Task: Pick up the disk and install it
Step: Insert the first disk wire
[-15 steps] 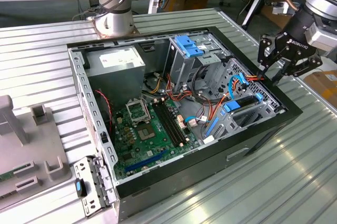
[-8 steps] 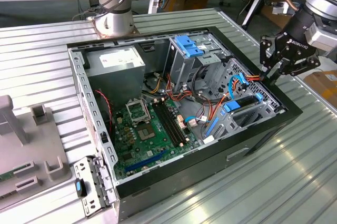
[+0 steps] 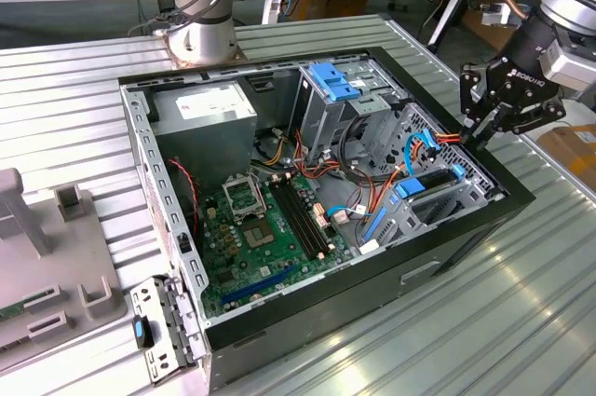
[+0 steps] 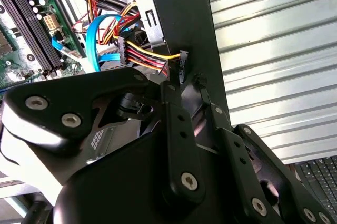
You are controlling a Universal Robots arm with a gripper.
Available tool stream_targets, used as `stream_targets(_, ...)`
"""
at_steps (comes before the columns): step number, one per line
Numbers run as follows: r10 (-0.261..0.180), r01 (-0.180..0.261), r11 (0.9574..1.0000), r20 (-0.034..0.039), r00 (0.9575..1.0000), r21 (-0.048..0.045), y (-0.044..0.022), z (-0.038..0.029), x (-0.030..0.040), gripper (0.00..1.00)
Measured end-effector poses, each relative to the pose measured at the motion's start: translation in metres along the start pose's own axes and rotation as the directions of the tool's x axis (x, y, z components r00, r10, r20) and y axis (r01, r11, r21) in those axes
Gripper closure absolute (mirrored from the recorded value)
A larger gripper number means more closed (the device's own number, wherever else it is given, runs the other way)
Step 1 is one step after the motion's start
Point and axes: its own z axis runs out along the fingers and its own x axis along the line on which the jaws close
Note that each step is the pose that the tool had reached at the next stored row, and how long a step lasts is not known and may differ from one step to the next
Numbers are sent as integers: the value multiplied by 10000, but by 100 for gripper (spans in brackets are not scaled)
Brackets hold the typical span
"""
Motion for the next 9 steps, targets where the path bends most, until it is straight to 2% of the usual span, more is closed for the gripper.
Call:
stream_targets(2,0,0,10000,-2,10000,-1,0,0,0,73)
stream_targets(4,-1,1,10000,-1,10000,-1,0,-1,0,83)
stream_targets(9,-2,2,10000,5,10000,5,5,-4,-4,83)
